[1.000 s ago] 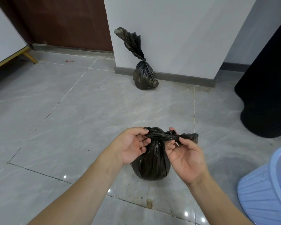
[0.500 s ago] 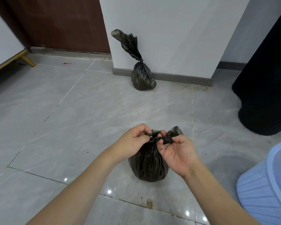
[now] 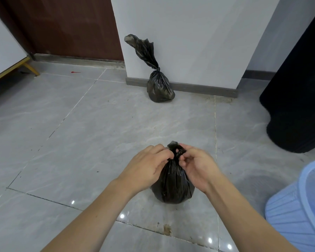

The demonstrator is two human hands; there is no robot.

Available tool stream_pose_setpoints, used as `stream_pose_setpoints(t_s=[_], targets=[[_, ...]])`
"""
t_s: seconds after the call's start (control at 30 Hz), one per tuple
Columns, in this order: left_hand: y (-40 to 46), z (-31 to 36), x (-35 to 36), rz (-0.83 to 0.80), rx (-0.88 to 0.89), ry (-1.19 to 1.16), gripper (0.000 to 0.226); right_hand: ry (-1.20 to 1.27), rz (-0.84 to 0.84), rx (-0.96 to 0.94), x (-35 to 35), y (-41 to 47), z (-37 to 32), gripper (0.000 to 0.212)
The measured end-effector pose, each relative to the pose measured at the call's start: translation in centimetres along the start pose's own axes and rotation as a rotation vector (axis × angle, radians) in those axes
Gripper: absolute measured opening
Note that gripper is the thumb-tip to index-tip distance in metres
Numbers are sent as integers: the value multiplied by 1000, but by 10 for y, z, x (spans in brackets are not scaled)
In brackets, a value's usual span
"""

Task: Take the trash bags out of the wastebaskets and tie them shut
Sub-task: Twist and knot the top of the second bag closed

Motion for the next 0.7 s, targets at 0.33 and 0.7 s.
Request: stream_pose_setpoints(t_s=[0.33, 0.7], targets=[[4, -1, -4, 124, -137, -188, 26, -223, 74, -329, 6, 0, -4, 23], [6, -9, -7, 465, -518, -482, 27, -205, 73, -444, 19, -5, 8, 19]])
Point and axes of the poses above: each hand's wrist, its own y-axis towards the middle knuckle, its own x-axis out of the palm, z = x × y, the point moved 4 cm from there along y, towards the middle knuckle, and after that the axes turned 13 degrees about z, right-handed, at the moved point
